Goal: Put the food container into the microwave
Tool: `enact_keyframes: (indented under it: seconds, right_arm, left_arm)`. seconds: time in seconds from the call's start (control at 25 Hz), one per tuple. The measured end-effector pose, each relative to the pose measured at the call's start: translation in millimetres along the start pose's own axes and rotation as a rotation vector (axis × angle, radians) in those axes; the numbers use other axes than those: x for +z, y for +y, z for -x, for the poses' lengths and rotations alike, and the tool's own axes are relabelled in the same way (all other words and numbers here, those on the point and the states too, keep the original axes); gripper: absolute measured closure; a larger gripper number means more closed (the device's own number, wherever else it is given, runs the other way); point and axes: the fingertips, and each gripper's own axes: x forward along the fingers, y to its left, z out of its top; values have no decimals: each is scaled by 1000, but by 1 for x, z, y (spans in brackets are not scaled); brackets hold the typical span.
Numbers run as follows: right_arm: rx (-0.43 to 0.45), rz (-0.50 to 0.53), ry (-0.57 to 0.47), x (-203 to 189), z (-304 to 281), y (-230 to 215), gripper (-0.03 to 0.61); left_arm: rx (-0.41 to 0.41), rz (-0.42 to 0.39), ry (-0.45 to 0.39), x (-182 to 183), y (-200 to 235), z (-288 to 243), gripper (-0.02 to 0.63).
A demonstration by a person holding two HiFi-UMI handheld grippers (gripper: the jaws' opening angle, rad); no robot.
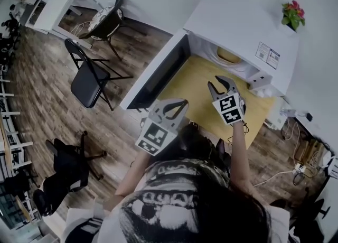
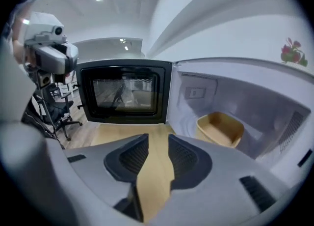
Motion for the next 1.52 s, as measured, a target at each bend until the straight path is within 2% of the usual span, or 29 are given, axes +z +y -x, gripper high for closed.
enact_keyframes:
  seconds: [0.32, 0.52, 0.68, 1.0, 1.52]
  right_arm:
    - [-11, -160, -1, -28, 43, 50, 469]
    - [-42, -209, 1, -33, 63, 81, 471]
    - [-66, -232, -3, -27, 72, 111, 472]
    - [-121, -260, -41, -5, 91, 179, 472]
    - [-239, -325, -64, 2, 125, 285, 491]
  left_arm:
    - [-83, -31, 12, -5, -15, 6, 613]
    - [-147, -61, -3, -8, -25, 18, 612]
    - [-177, -75, -18, -17, -27, 44, 612]
    - [-175, -76, -46, -49, -12, 110, 613]
    - [-318, -126, -69, -92, -47, 191, 612]
